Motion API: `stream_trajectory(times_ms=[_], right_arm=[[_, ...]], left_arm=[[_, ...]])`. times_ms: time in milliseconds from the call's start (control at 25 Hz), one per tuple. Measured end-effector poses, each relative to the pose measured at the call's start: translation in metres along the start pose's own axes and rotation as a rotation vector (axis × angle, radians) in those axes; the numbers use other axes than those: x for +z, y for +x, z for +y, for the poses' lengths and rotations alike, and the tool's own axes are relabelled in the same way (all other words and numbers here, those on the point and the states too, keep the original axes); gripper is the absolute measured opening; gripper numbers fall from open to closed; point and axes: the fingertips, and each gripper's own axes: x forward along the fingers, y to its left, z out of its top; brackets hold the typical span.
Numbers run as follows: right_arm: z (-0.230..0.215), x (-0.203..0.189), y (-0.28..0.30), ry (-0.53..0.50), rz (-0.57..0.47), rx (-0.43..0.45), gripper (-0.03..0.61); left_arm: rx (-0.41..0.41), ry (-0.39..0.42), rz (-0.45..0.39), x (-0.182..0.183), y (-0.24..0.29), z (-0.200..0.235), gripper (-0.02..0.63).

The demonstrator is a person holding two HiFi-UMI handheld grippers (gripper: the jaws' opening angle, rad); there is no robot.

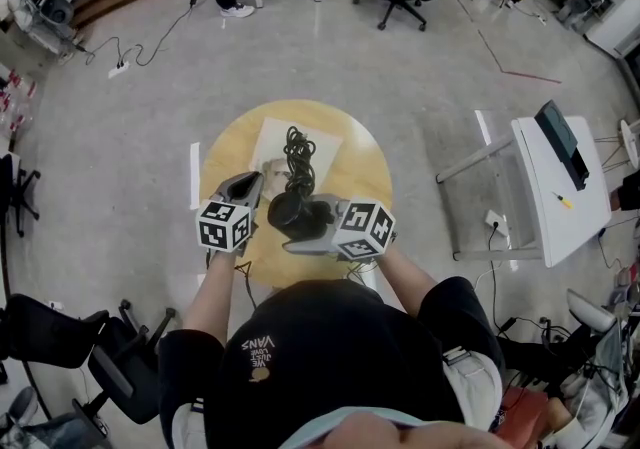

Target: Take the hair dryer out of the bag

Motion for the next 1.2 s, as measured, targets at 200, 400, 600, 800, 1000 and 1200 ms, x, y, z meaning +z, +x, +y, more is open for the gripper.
stream_trajectory(times_ms=[200, 400, 600, 800, 1000, 1200], right_arm=[[-0.004, 0.012, -0.006, 0.044, -0.068, 0.006, 0.351], [-0.006, 0.021, -0.008, 0.074, -0.126, 0.004, 0.351], [-0.004, 0.03, -0.012, 0.087, -0.175, 0.015, 0.351], [-0.002, 0.035, -0.015, 0.098, -0.214, 0.016, 0.351], [0.001, 0.041, -0.017, 0.115, -0.249, 0.021, 0.351], [0.003, 0.048, -0.021, 0.126, -0.288, 0.038, 0.351]], left_arm=[[-0.006, 0.007, -0.031, 0.008, -0.01, -0.012, 0.028], [0.016, 0.002, -0.078, 0.016, -0.023, -0.016, 0.025], [0.02, 0.015, -0.106, 0.02, -0.034, -0.027, 0.025], [0.032, 0.035, -0.12, 0.021, -0.044, -0.034, 0.025], [0.05, 0.037, -0.131, 0.022, -0.057, -0.037, 0.025], [0.033, 0.045, -0.131, 0.021, -0.061, -0.047, 0.025]])
